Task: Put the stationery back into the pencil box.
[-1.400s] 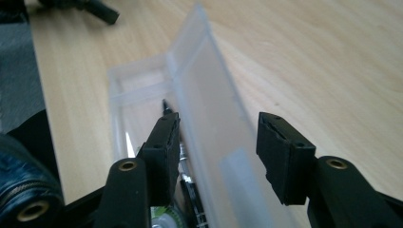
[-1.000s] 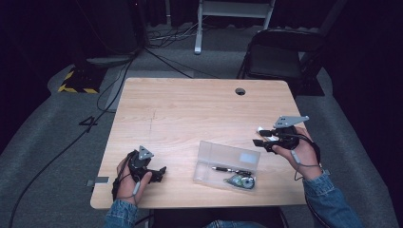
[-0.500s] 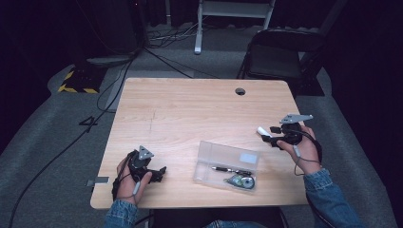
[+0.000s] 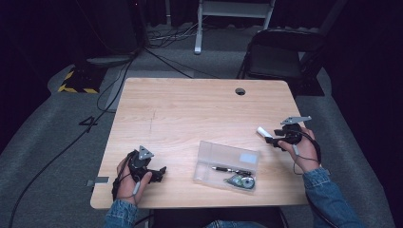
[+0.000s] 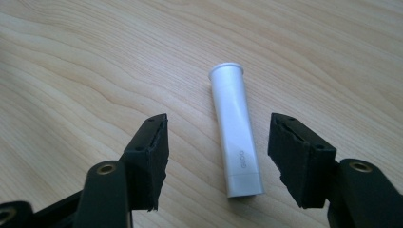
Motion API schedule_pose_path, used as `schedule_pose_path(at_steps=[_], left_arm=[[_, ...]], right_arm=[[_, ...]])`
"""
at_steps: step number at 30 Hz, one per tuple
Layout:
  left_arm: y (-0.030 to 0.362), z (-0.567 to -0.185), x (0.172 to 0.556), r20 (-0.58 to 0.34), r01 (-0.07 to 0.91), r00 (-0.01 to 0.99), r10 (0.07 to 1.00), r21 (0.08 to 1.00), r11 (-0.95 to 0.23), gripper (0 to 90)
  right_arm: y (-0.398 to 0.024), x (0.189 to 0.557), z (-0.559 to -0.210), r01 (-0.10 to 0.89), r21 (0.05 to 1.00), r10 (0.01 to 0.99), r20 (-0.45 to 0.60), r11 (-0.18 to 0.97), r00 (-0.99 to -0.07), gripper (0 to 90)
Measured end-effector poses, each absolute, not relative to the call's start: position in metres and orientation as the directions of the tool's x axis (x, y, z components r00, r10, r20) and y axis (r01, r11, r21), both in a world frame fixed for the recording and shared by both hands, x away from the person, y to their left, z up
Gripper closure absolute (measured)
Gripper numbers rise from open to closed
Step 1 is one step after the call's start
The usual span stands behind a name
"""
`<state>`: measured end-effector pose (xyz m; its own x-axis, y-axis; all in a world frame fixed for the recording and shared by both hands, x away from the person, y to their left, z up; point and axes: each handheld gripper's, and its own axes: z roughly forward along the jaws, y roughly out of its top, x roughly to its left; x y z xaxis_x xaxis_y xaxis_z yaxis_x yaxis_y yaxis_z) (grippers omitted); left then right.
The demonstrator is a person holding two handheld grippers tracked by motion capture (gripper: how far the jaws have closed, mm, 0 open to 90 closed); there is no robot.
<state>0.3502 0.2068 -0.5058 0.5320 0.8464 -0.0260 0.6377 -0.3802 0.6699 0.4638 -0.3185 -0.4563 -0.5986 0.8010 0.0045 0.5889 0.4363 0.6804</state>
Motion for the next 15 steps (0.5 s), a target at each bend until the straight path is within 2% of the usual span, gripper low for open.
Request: schedule_pose_path(at_steps=[10, 15], left_arm=[[0.207, -0.506, 0.350, -0.026, 0.638, 0.532, 0.846, 0.670, -0.380, 2.6], [0.207, -0.506, 0.350, -0.027, 0.638, 0.532, 0.846, 0.670, -0.380, 2.6]], right_arm=[[-0.325, 0.469, -0.470, 0.636, 0.635, 0.818, 0.013, 0.438, -0.575, 39.9], [-0.327, 0.470, -0.473, 0.649, 0.625, 0.821, 0.024, 0.433, -0.570, 43.6]])
